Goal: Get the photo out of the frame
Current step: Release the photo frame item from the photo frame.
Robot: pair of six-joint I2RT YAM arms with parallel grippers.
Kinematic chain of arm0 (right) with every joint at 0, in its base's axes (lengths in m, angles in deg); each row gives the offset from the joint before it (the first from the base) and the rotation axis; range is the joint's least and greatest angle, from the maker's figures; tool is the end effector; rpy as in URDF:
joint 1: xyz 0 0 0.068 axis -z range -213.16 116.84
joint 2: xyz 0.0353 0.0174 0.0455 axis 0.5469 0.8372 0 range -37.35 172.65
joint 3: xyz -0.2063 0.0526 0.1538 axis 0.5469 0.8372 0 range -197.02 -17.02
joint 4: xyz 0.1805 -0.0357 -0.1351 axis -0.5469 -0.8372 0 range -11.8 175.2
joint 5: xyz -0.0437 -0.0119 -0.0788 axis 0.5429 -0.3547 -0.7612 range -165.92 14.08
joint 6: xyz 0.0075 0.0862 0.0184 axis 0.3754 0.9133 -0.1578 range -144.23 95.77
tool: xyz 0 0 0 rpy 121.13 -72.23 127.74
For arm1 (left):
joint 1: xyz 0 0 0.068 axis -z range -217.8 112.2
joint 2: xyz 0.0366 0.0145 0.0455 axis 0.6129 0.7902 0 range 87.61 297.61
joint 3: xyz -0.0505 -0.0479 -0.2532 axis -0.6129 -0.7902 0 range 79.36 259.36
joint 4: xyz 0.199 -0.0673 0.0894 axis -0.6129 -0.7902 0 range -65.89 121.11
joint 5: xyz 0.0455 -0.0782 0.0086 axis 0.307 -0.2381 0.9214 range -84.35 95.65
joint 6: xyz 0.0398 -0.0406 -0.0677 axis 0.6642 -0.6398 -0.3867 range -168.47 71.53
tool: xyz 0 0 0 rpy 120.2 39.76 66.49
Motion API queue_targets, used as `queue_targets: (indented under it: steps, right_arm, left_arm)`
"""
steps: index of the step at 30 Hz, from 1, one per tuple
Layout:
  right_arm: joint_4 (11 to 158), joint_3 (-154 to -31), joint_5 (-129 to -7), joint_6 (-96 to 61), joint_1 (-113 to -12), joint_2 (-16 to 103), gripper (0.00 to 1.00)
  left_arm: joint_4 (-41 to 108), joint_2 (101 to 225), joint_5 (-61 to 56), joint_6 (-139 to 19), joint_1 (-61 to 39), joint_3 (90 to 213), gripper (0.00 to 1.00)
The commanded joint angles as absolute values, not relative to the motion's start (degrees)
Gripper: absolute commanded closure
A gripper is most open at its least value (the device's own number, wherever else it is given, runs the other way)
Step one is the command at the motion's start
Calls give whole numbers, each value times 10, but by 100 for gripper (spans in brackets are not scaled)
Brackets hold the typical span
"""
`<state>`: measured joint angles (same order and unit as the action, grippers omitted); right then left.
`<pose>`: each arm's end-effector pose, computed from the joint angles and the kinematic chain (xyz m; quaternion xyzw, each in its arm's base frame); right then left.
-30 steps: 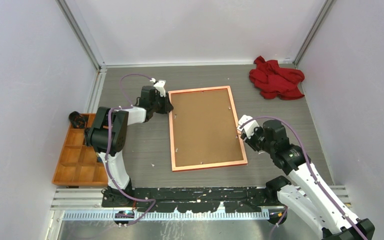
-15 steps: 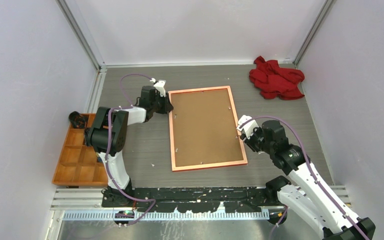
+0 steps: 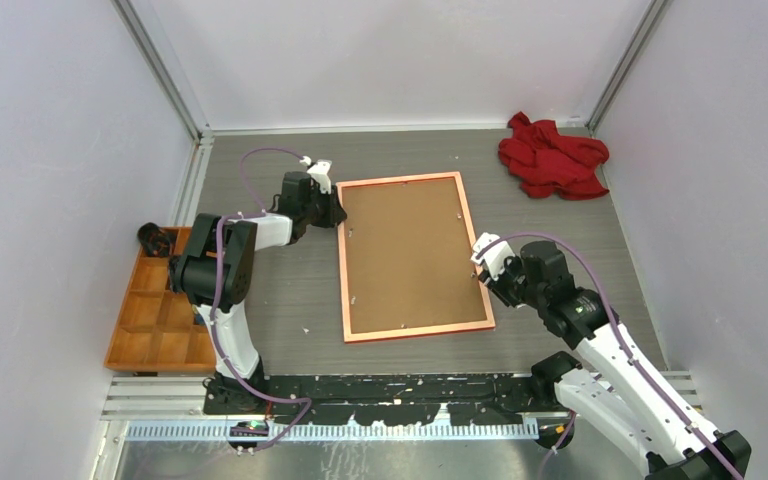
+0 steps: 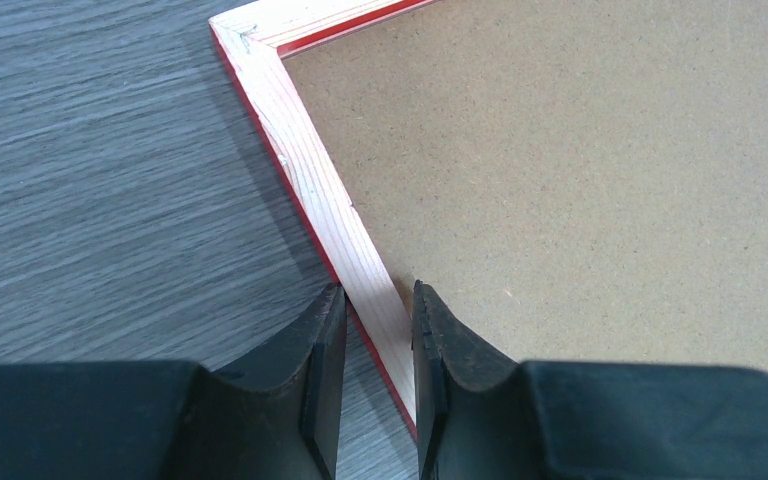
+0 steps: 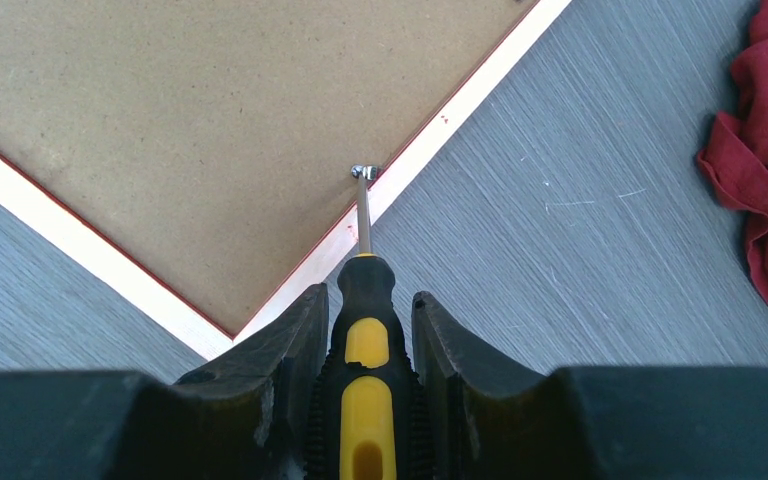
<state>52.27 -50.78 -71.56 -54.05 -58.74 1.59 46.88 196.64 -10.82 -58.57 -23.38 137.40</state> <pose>0.1386 0.0730 0.2196 -0.4325 0.7878 0.0181 0.4381 0.3847 -0.1219 0.1421 0.0989 0.8757 -0.2210 0.4179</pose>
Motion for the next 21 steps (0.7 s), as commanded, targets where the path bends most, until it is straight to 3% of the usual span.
queue_targets:
  steps: [1,21]
  right_arm:
    - [541,-527,-727,-543,-594,17,99]
    - [558,-518,-757,-558,-614,29,99]
  left_arm:
    - [436,1960,-129,-558,-222,1373,100]
    - [435,1960,-129,-558,-222,1373,99]
